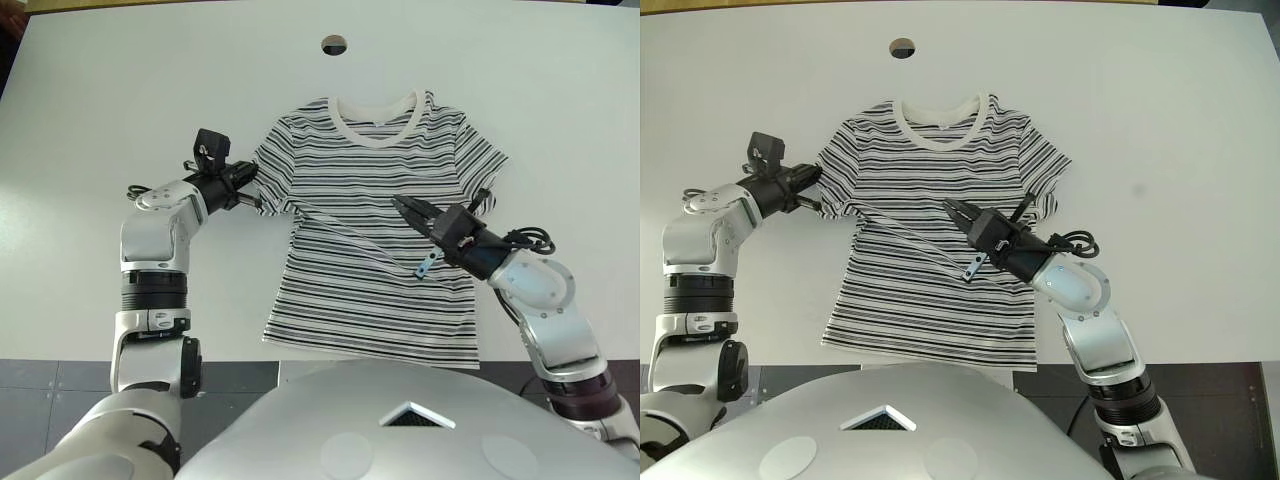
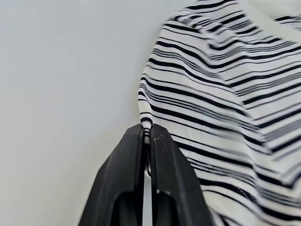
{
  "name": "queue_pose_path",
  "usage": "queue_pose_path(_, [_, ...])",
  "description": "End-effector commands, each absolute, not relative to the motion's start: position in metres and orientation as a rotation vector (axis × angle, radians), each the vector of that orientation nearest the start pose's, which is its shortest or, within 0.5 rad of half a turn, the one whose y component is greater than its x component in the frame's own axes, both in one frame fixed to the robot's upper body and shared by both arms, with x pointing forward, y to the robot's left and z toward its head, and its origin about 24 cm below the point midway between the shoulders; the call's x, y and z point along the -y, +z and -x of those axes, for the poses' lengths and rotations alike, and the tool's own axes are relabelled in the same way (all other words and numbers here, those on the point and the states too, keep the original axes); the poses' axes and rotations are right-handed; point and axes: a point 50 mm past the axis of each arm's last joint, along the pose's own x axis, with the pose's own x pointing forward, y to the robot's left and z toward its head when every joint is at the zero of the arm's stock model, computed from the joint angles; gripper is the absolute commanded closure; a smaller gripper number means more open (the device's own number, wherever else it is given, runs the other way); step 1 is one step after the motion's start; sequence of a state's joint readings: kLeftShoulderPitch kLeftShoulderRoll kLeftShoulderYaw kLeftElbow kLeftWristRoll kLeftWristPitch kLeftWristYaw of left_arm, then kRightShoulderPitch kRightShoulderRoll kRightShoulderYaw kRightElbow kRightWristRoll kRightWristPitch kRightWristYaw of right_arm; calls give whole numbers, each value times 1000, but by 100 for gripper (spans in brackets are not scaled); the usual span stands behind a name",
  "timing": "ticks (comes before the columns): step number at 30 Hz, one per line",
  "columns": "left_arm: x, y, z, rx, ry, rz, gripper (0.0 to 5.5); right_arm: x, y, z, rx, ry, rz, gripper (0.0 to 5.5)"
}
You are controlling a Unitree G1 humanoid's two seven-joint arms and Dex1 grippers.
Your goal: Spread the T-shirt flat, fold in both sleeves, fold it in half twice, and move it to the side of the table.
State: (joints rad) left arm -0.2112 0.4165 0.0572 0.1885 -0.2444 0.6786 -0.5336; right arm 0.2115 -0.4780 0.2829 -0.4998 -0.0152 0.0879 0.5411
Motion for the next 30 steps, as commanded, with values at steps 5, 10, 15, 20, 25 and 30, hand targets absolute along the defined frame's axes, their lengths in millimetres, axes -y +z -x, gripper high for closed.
queue_pose_path(5, [-175, 33, -283, -576, -502, 104, 538, 130, 79, -195, 26, 812, 429, 540])
queue_pose_path(10, [-154, 36, -292, -553, -536, 118, 538, 130, 77, -196, 16, 817, 435, 540])
queue_pose_path(15, [-138, 47, -297, -510, -573, 137, 538, 130, 73, -196, 3, 818, 436, 540])
queue_pose_path(20, [-131, 43, -299, -515, -552, 142, 538, 139, 70, -211, -41, 720, 435, 540])
queue_pose_path(25, [-131, 34, -295, -542, -548, 117, 538, 179, 54, -243, -232, 427, 314, 540])
queue_pose_path(30, [-128, 25, -291, -560, -554, 117, 457, 203, 47, -258, -318, 296, 234, 540])
